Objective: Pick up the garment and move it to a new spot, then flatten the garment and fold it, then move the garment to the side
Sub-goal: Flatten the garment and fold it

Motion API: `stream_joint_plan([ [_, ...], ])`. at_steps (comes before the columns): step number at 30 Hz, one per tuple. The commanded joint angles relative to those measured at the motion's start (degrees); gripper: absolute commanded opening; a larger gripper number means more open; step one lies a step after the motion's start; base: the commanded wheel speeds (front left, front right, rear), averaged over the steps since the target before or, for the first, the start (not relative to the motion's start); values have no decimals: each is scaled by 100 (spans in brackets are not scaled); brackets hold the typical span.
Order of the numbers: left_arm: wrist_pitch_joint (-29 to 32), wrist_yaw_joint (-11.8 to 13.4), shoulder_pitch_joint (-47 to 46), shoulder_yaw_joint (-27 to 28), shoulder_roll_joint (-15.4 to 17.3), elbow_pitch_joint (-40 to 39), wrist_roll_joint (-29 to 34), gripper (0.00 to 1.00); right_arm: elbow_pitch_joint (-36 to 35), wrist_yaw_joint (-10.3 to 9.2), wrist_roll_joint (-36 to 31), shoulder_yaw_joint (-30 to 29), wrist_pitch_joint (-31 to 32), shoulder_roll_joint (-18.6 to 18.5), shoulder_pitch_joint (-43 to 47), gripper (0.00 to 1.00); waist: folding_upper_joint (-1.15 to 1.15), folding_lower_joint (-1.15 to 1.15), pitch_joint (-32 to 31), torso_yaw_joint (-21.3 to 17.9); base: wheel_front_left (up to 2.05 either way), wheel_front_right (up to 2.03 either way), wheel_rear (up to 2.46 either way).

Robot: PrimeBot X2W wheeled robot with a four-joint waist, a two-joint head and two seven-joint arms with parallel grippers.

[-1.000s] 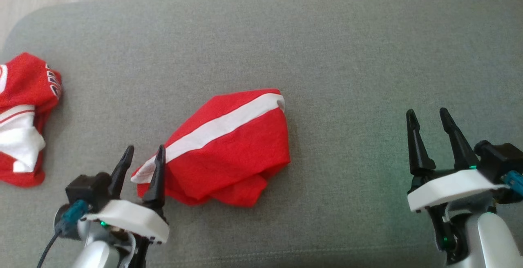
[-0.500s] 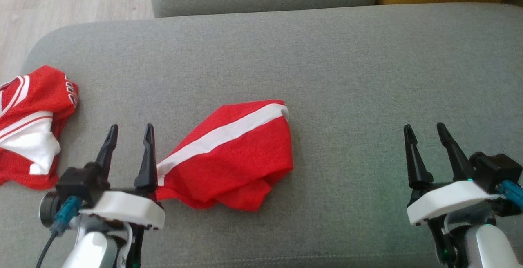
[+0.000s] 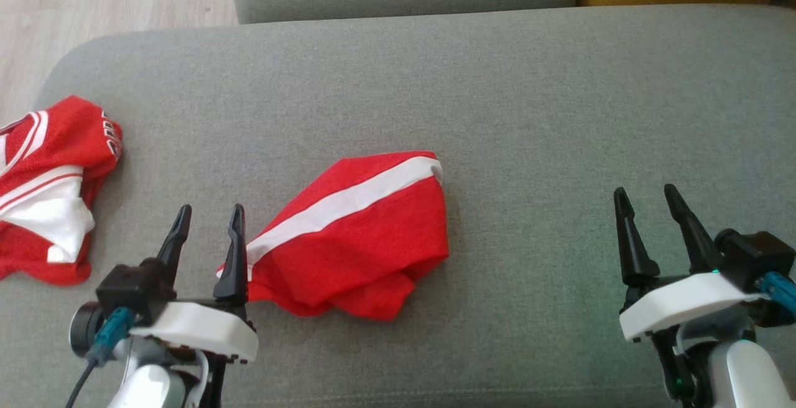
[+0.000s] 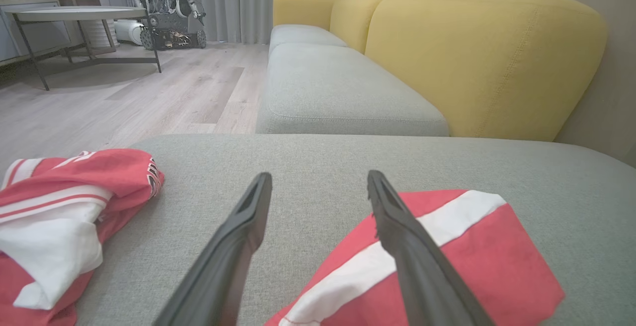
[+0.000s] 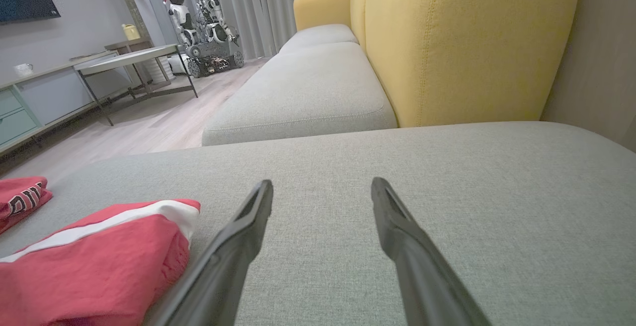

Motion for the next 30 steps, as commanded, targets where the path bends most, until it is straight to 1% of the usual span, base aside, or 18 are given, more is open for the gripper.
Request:
stream_joint_plan([
  [1, 7, 28, -251, 242, 148, -215, -9, 100, -208, -4, -43, 136, -8, -29, -138, 100, 0, 0, 12, -1, 0, 0, 0],
  [7, 13, -19, -359, 197, 145, -240, -25, 100, 39, -4, 23, 148, -40, -29, -254, 100, 0, 0, 154, 50, 0, 0, 0],
  [10, 7, -44, -465, 159, 138, -236, -1, 100, 333, -4, 124, 280, -104, -29, -421, 100, 0, 0, 274, 119, 0, 0, 0],
  [14, -20, -108, -639, 103, 92, -195, -2, 100, 895, -4, 323, 527, -252, -29, -740, 100, 0, 0, 454, 279, 0, 0, 0],
  [17, -43, -176, -806, 39, 42, -160, 4, 100, 1311, -4, 519, 817, -370, -29, -1052, 100, 0, 0, 591, 413, 0, 0, 0],
  [22, -102, -281, -1043, -68, -39, -31, 30, 100, 1997, -4, 894, 1547, -475, -29, -1563, 100, 0, 0, 757, 614, 0, 0, 0],
  [23, -102, -281, -1043, -68, -39, -31, 30, 100, 1997, -4, 894, 1547, -475, -29, -1563, 100, 0, 0, 757, 614, 0, 0, 0],
  [30, -193, -343, -1195, -132, -125, 107, 41, 100, 2687, -4, 1387, 2315, -436, -29, -2025, 100, 0, 0, 903, 765, 0, 0, 0],
])
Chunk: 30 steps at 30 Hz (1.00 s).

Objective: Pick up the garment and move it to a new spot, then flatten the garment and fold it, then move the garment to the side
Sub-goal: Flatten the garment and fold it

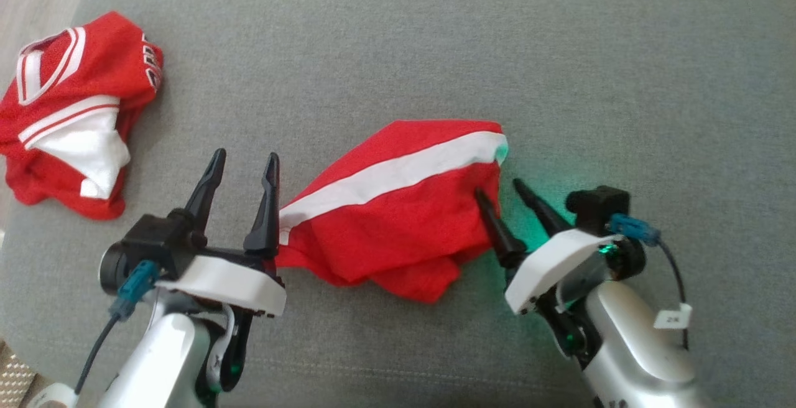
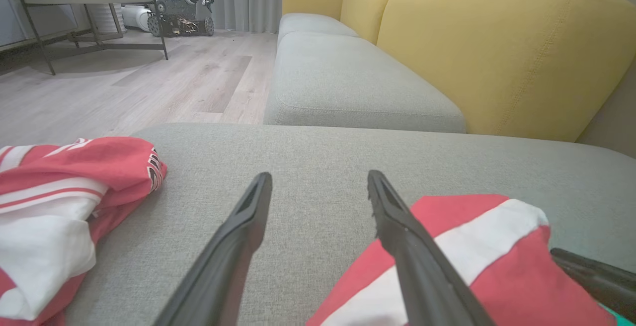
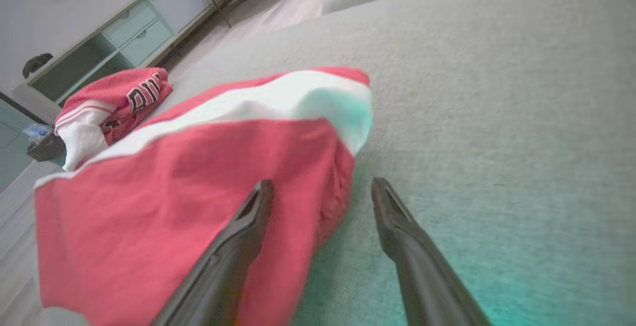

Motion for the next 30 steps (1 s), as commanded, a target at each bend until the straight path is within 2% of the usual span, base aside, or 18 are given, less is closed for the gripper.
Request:
stream_joint_plan([
  [1, -68, -28, -302, 231, 67, -153, 42, 100, -98, -4, 61, 176, 31, 0, -171, 100, 0, -1, 24, 16, 0, 0, 0],
  [4, -93, -27, -321, 237, 61, -118, 40, 100, 57, -4, 200, 392, 126, 0, -248, 100, 0, -1, 52, 11, 0, 0, 0],
  [7, -114, -38, -338, 244, 65, -69, 33, 100, 155, -4, 429, 609, 184, 0, -313, 0, 0, -1, 62, -3, 0, 0, 0],
  [13, -141, -13, -335, 237, 68, -32, 51, 100, 259, -4, 655, 616, -68, 0, -420, 0, 0, -1, 51, -52, 0, 0, 0],
  [21, -170, 13, -293, 257, 80, -7, 31, 100, 95, -4, 334, -276, -276, -208, -279, 0, 0, -1, -1, -203, 0, 0, 0],
  [25, -176, 31, -270, 255, 92, -24, 28, 100, -314, -4, -87, -886, -281, -347, -72, 0, 0, -1, -6, -296, 0, 0, 0],
  [30, -177, 23, -258, 242, 108, -32, 7, 100, -987, -4, -1323, -1351, 27, -407, 263, 0, 0, -1, -2, -391, 0, 0, 0],
])
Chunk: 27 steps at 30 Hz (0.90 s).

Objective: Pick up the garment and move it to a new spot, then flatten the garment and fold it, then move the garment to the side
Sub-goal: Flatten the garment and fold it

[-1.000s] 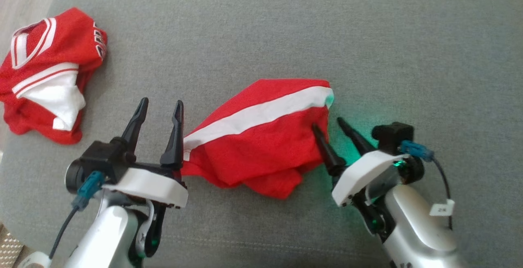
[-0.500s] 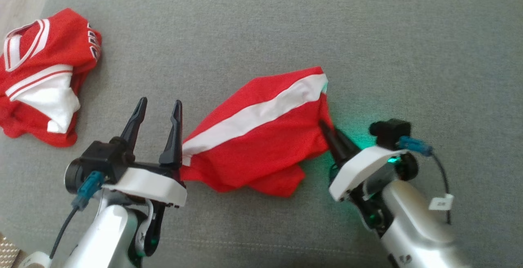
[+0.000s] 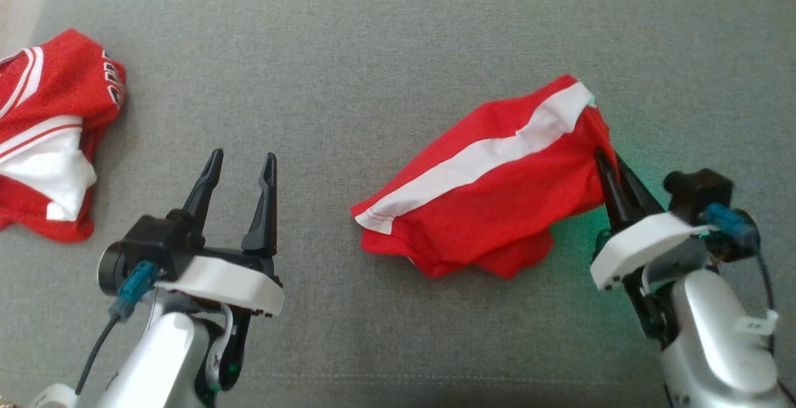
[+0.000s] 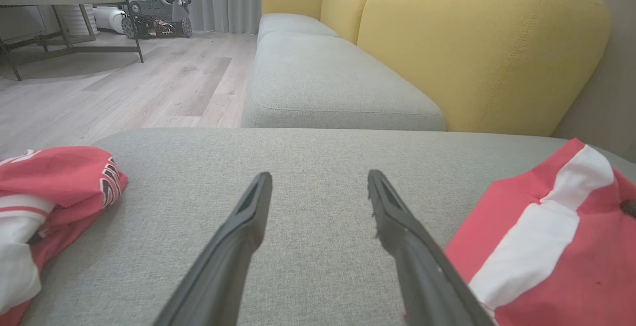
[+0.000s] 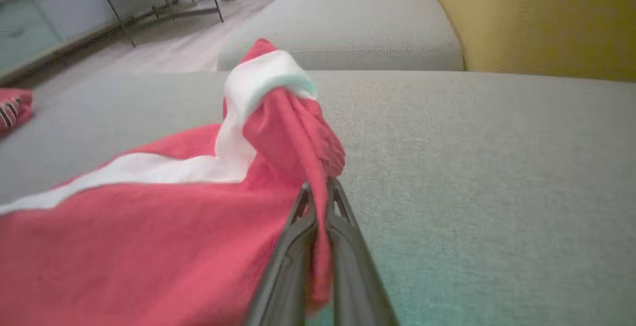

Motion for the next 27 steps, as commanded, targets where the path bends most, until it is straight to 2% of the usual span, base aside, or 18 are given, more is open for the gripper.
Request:
stream_joint_plan([
  [1, -50, 8, -209, 236, 114, -190, 0, 100, -457, -4, -642, 14, 220, -9, 135, 0, 0, 0, 5, -29, 0, 0, 0],
  [6, -48, -14, -233, 207, 125, -179, -17, 100, -819, -4, -1531, 118, 750, 131, 639, 0, 0, 0, 7, -54, 0, 0, 0],
  [13, -30, -24, -243, 168, 140, -176, -29, 100, -789, -4, -1730, 248, 1024, 272, 948, 0, 0, 0, 7, -79, 0, 0, 0],
  [14, -26, -27, -243, 158, 148, -166, -34, 100, -764, -4, -1649, 275, 997, 312, 969, 7, 0, 0, -6, -86, 0, 0, 0],
  [15, -26, -27, -243, 158, 148, -166, -34, 100, -764, -4, -1649, 275, 997, 312, 969, 7, 0, 0, -6, -86, 0, 0, 0],
  [16, -23, -25, -241, 154, 153, -163, -36, 100, -770, -4, -1605, 268, 955, 327, 974, 85, 0, 0, -14, -91, 0, 0, 0],
  [17, -15, -11, -213, 145, 172, -153, -38, 100, -857, -4, -1414, 220, 746, 359, 980, 100, 0, 0, -72, -116, 0, 0, 0],
  [27, 2, 133, 18, 182, 256, -190, -51, 100, -1546, -4, -775, -82, 162, 378, 1059, 100, 0, 0, -355, -219, 0, 0, 0],
])
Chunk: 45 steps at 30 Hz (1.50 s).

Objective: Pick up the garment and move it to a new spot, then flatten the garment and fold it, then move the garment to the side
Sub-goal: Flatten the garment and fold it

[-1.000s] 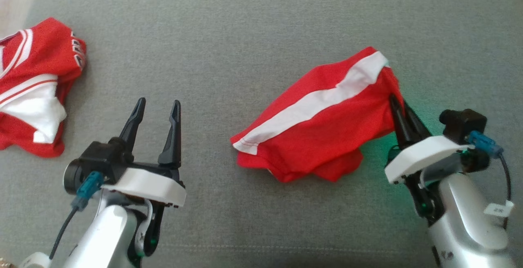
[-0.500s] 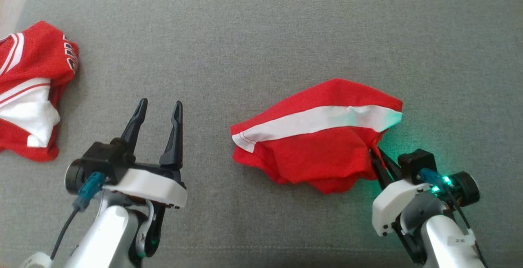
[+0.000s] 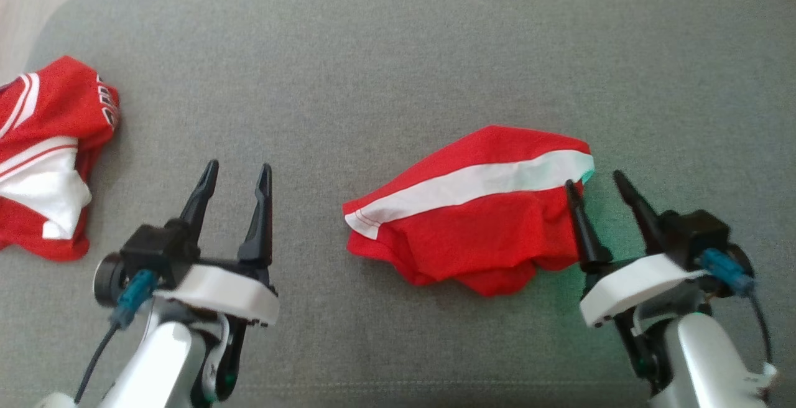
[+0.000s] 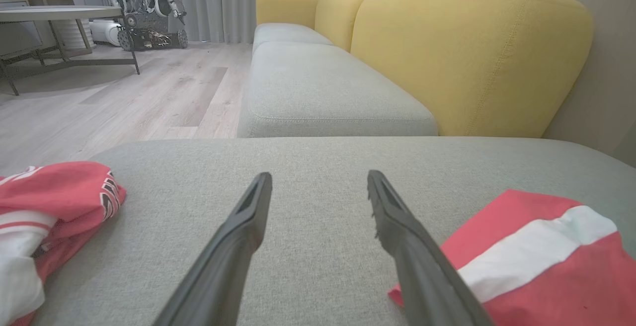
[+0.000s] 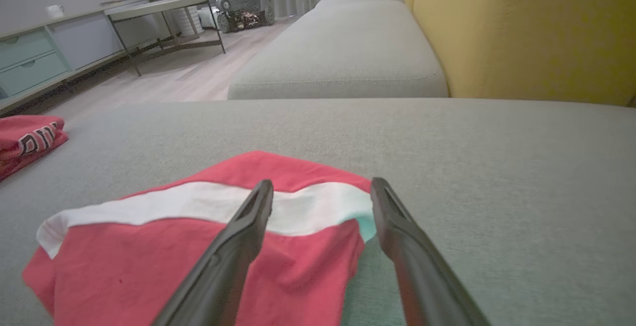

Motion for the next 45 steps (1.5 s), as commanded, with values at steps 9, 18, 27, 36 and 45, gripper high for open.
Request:
stream_joint_plan([
  [9, -37, 146, 254, 235, 237, -263, -53, 100, -614, -4, -15, -224, -69, 6, 156, 100, 0, 0, -347, -46, 0, 0, 0],
  [18, -29, 251, 433, 220, 258, -364, -66, 100, -834, -4, 66, -272, 62, 7, 334, 100, 0, 0, -440, -40, 0, 0, 0],
  [27, -30, 264, 418, 193, 259, -389, -84, 100, -874, -4, 105, -263, 112, 7, 342, 100, 0, 0, -434, -43, 0, 0, 0],
  [36, -28, 263, 345, 163, 269, -373, -89, 100, -869, -4, 131, -294, 109, 7, 313, 100, 0, 0, -377, -28, 0, 0, 0],
  [45, -39, 199, 146, 91, 226, -378, -78, 100, -131, -4, 258, -728, -29, 7, -64, 100, 0, 0, -109, 85, 0, 0, 0],
])
